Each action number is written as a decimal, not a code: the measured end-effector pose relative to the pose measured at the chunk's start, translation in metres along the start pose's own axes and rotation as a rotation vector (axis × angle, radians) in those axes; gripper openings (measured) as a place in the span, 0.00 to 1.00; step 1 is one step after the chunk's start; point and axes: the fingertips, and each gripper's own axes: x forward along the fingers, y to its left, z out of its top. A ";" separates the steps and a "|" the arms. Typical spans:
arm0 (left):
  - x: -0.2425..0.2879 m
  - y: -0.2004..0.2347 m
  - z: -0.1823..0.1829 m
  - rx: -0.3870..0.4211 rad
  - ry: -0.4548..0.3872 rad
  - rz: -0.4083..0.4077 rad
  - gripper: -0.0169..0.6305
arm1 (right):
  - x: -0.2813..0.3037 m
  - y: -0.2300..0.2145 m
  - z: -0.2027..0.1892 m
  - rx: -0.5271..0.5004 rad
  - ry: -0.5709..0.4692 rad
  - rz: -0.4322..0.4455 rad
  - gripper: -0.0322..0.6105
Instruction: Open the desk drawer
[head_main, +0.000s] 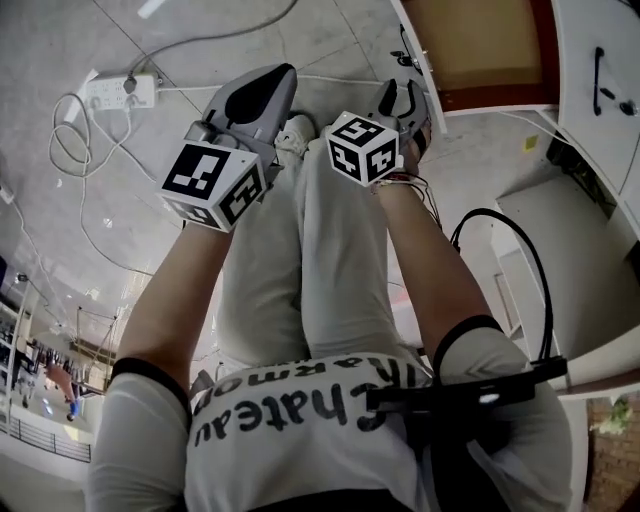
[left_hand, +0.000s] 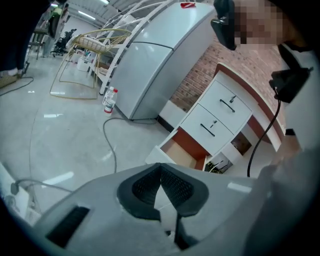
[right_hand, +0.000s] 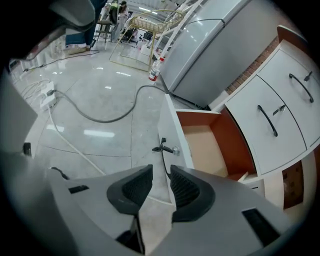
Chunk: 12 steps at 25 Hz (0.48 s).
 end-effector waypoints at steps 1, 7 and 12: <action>-0.003 -0.008 -0.003 -0.008 0.006 -0.002 0.05 | -0.009 -0.003 -0.002 -0.002 0.016 0.009 0.23; -0.027 -0.043 -0.009 0.022 0.113 0.055 0.05 | -0.076 -0.035 0.009 0.046 0.069 0.051 0.15; -0.060 -0.073 0.008 0.053 0.196 0.102 0.05 | -0.133 -0.064 0.043 0.119 0.074 0.109 0.07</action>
